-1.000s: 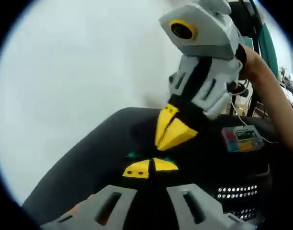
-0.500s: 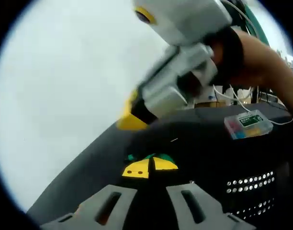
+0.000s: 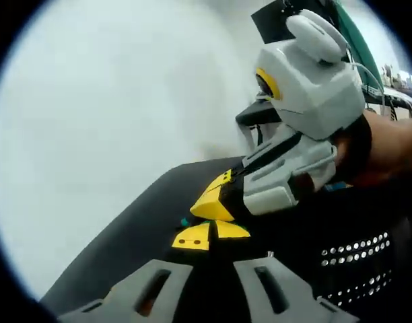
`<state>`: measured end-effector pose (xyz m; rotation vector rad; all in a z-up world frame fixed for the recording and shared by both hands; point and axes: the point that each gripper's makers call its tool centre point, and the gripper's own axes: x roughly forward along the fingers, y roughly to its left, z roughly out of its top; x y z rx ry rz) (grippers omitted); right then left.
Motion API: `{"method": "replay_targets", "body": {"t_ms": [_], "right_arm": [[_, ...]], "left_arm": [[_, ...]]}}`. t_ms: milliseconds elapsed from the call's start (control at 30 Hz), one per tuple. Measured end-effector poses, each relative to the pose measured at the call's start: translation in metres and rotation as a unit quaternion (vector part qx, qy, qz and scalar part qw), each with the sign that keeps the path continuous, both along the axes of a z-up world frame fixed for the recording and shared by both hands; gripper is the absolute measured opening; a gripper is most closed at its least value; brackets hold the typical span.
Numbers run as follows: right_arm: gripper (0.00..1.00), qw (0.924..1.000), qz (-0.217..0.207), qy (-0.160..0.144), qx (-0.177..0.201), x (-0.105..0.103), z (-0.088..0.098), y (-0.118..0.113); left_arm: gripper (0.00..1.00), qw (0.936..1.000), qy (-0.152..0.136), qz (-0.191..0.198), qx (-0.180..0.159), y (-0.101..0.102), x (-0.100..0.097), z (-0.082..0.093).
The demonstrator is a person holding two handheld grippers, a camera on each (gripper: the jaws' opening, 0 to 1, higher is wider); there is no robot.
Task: Pick up the tools and put them into their designated positions in the toolbox.
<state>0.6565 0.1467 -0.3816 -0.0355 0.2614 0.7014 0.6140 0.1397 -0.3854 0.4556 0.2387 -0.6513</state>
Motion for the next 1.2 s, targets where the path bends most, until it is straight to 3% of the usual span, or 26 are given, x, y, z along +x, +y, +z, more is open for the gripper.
{"method": "replay_targets", "body": {"t_ms": [67,167,300,433,500,567,600,633,667,700,733,767,800,833,867,900,933,1000,1067,1100,1133,1200], "right_arm": [[0.00,0.9996,-0.004,0.019,0.019,0.002,-0.001,-0.001],[0.00,1.0000,-0.002,-0.003,0.004,0.001,-0.001,0.000],[0.00,0.9999,-0.009,-0.009,-0.007,0.007,-0.001,-0.001],[0.00,0.9999,-0.008,-0.012,-0.003,0.004,-0.002,-0.001],[0.00,0.9994,-0.009,-0.028,-0.018,0.001,-0.002,-0.001],[0.00,0.9996,-0.007,-0.024,-0.013,-0.001,0.000,-0.002],[0.00,0.9996,0.004,-0.028,0.006,-0.003,0.002,0.000],[0.00,0.9996,0.000,0.004,0.028,-0.006,0.001,-0.003],[0.00,0.9977,-0.013,0.056,0.037,-0.011,-0.001,-0.014],[0.00,0.9972,-0.021,0.066,0.029,-0.011,0.003,-0.024],[0.00,0.9973,-0.041,0.045,0.040,-0.009,0.020,-0.040],[0.00,0.9977,-0.055,0.025,0.031,-0.006,0.030,-0.051],[0.00,0.9979,-0.056,0.031,0.004,-0.008,0.034,-0.057],[0.00,0.9984,-0.043,0.036,-0.005,-0.014,0.034,-0.053],[0.00,0.9986,-0.030,0.043,-0.010,-0.021,0.033,-0.047],[0.00,0.9977,-0.001,0.054,-0.040,-0.033,0.022,-0.034],[0.00,0.9957,0.022,0.045,-0.078,-0.038,0.013,-0.028],[0.00,0.9866,0.029,-0.011,-0.160,-0.036,0.001,-0.024],[0.00,0.9816,0.039,-0.001,-0.187,-0.039,-0.012,-0.020],[0.00,0.9809,0.024,-0.019,-0.192,-0.033,-0.010,-0.022],[0.00,0.9752,0.030,-0.015,-0.219,-0.034,-0.016,-0.023],[0.00,0.9772,0.028,-0.026,-0.209,-0.030,-0.012,-0.019]], "left_arm": [[0.00,0.9999,0.004,0.000,0.009,-0.002,-0.001,-0.001],[0.00,0.9997,0.003,0.000,0.024,-0.002,-0.001,-0.001],[0.00,0.9996,0.019,-0.002,0.022,-0.001,0.000,-0.003],[0.00,0.9990,0.014,-0.002,0.042,-0.002,0.001,-0.005],[0.00,0.9990,0.018,-0.001,0.041,-0.001,0.003,-0.005],[0.00,0.9991,0.013,-0.001,0.039,-0.001,0.003,-0.004],[0.00,0.9989,0.004,-0.009,0.047,0.000,0.002,-0.002],[0.00,0.9978,0.007,-0.021,0.063,0.003,-0.001,-0.001],[0.00,0.9954,0.026,0.007,0.092,0.022,-0.002,-0.002],[0.00,0.9927,0.003,0.036,0.115,0.039,0.004,0.008],[0.00,0.9939,-0.009,0.052,0.097,0.048,0.006,0.018],[0.00,0.9964,0.000,0.054,0.066,0.052,0.004,0.022],[0.00,0.9977,0.038,0.052,0.021,0.055,-0.002,0.022],[0.00,0.9958,0.069,0.060,0.003,0.059,-0.006,0.017],[0.00,0.9930,0.107,0.050,0.010,0.061,-0.013,0.005],[0.00,0.9934,0.105,0.044,0.014,0.060,-0.014,0.001],[0.00,0.9941,0.096,0.045,0.020,0.059,-0.012,-0.003],[0.00,0.9936,0.093,0.029,0.056,0.054,-0.013,-0.013],[0.00,0.9939,0.094,0.028,0.051,0.047,-0.009,-0.016],[0.00,0.9935,0.097,0.027,0.052,0.045,-0.009,-0.018],[0.00,0.9934,0.099,0.024,0.053,0.043,-0.007,-0.020],[0.00,0.9940,0.099,0.016,0.045,0.039,-0.005,-0.020]]}}
